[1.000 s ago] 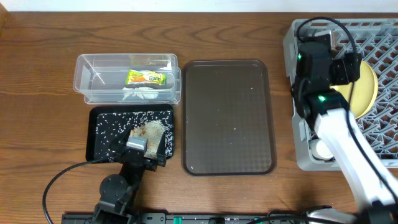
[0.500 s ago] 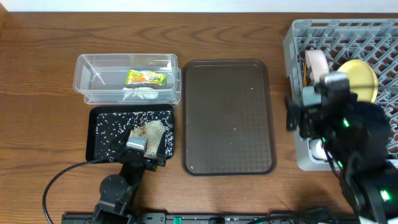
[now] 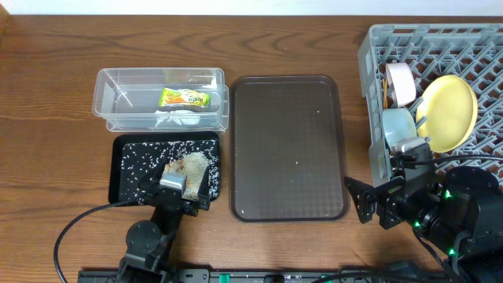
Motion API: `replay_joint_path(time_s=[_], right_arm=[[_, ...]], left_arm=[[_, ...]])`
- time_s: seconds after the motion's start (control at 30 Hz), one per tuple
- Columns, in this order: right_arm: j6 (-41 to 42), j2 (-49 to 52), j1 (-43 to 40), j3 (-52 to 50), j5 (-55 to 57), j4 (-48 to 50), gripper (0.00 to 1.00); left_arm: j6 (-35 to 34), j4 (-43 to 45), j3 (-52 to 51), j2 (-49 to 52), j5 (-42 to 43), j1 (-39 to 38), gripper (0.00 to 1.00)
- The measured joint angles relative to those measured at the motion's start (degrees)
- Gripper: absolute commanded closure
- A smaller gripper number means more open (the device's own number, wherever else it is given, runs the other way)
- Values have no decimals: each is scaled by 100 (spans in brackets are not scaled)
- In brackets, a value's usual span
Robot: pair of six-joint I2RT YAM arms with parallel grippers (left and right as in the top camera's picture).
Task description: Sort waste into correct bins and load items into the dishwasher rack
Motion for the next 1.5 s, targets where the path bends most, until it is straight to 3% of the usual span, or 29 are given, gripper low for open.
replay_joint_path(time_s=[0.23, 0.43, 1.1, 1.27, 1.5], right_arm=[[-111, -79, -2, -7, 55, 68, 1], [-293, -831, -162, -498, 79, 907, 1], [-367, -3773, -468, -5125, 76, 4402, 1], [-341, -3847, -522, -5930, 48, 5563, 1], [-341, -3856, -560, -6135, -15, 5727, 1]], left_arm=[[0, 0, 0, 0, 0, 0, 3], [0, -2, 0, 0, 2, 0, 3], [0, -2, 2, 0, 0, 0, 3], [2, -2, 2, 0, 0, 0, 3], [0, -2, 2, 0, 0, 0, 3]])
